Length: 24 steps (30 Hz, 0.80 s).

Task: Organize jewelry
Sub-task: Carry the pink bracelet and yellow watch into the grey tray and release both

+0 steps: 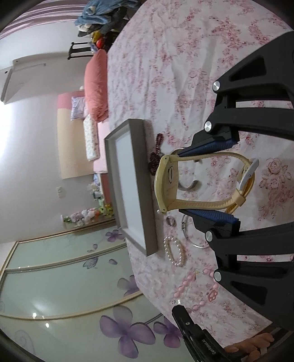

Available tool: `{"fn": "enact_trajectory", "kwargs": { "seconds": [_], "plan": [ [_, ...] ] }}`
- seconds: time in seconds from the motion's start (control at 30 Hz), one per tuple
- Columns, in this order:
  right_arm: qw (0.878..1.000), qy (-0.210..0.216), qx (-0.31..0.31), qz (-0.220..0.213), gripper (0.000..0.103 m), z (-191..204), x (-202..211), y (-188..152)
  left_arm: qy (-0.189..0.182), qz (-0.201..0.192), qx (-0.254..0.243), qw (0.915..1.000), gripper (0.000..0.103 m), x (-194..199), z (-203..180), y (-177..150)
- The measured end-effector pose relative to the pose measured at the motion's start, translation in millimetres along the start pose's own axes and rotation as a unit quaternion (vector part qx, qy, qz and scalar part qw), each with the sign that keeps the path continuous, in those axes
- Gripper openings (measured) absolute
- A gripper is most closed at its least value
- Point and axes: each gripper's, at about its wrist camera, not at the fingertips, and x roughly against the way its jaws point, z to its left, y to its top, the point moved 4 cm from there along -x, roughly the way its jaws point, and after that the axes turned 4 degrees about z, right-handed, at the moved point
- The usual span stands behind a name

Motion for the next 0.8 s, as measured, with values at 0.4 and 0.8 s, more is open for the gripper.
{"fn": "enact_trajectory", "kwargs": {
  "seconds": [0.4,0.8],
  "plan": [
    [0.999,-0.014,0.014,-0.049,0.044,2,14,12,0.007,-0.036,0.006,0.9993,0.013,12,-8,12],
    [0.994,-0.033,0.033,-0.1,0.044,4,17,43,0.026,-0.07,-0.005,0.9972,0.013,13,-22,45]
  ]
}}
